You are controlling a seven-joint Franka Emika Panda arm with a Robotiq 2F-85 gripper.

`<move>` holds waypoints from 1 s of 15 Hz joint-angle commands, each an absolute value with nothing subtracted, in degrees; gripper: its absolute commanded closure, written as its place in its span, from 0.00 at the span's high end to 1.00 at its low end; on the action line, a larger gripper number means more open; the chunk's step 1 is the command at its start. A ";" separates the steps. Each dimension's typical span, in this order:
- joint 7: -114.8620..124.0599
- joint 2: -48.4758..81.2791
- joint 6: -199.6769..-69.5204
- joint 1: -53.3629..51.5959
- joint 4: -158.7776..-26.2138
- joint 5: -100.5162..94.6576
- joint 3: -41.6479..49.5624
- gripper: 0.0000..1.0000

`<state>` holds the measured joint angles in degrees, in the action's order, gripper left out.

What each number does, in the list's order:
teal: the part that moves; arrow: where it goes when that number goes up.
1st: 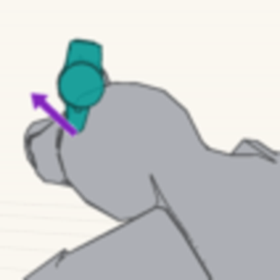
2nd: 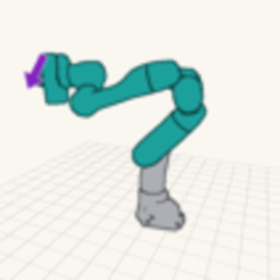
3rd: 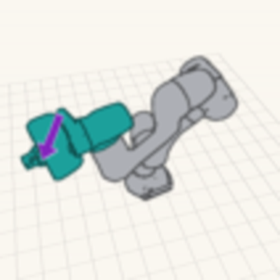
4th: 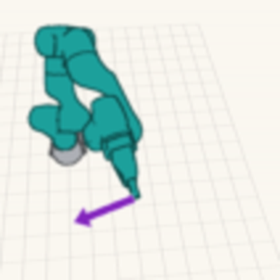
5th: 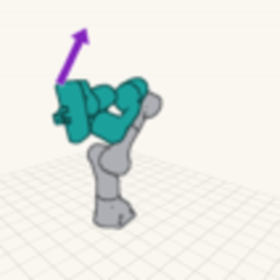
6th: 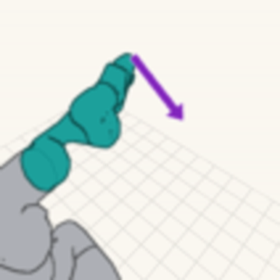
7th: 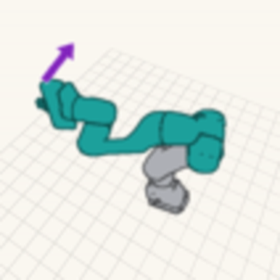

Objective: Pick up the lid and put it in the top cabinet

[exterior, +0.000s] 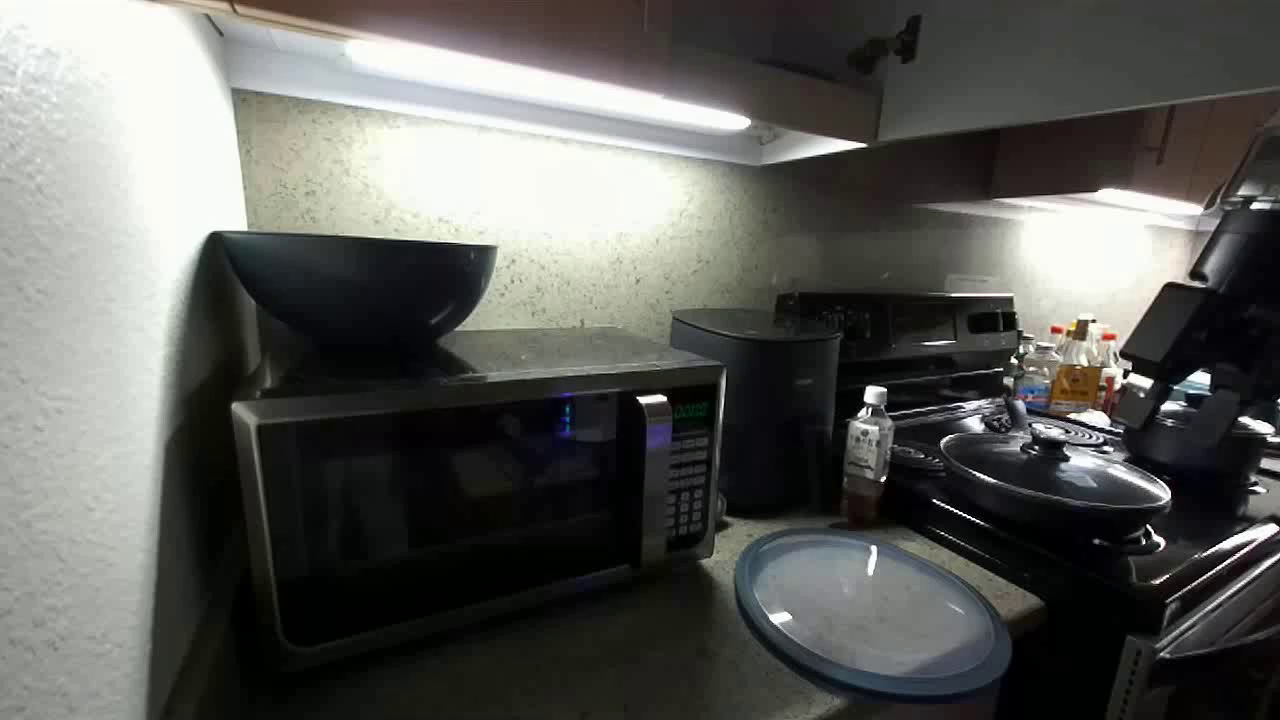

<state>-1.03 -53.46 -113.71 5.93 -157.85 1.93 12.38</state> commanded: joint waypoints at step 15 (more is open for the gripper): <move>0.36 -39.98 -125.38 4.43 -159.27 7.56 9.42 1.00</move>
<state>-0.70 -46.17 -120.81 4.81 -159.43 5.43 11.03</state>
